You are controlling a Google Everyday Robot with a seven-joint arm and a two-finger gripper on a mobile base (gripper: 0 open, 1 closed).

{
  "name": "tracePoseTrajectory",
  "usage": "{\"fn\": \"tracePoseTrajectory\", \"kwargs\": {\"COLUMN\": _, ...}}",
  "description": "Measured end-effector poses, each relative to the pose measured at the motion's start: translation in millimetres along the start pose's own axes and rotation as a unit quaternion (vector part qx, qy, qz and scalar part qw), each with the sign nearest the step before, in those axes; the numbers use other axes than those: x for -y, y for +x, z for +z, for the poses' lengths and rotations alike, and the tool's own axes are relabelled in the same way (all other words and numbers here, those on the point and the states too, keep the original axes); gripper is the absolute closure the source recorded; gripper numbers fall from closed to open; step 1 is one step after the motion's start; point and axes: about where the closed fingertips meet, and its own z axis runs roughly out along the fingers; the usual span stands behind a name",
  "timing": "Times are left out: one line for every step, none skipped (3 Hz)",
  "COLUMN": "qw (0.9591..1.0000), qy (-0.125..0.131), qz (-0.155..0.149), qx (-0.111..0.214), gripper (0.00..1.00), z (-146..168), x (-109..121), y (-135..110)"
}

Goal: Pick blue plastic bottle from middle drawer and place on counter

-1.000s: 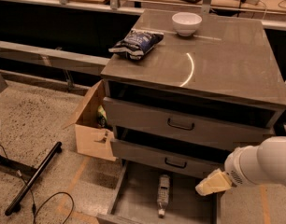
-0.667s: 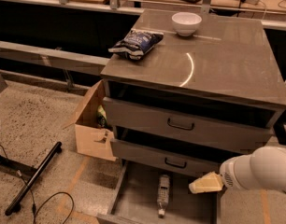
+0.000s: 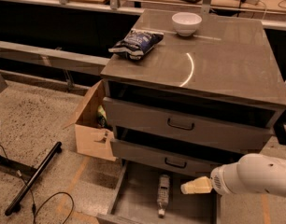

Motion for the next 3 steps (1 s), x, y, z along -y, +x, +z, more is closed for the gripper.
{"fn": "tracePoseTrajectory", "kwargs": {"qw": 0.9999, "qy": 0.002, "qz": 0.012, "qx": 0.006, "gripper": 0.0, "z": 12.8, "x": -1.1, "y": 1.1}}
{"fn": "tracePoseTrajectory", "kwargs": {"qw": 0.9966, "qy": -0.018, "qz": 0.069, "qx": 0.042, "gripper": 0.0, "z": 43.4, "x": 6.9, "y": -3.2}}
{"fn": "tracePoseTrajectory", "kwargs": {"qw": 0.9872, "qy": -0.053, "qz": 0.127, "qx": 0.081, "gripper": 0.0, "z": 82.8, "x": 14.4, "y": -5.4}}
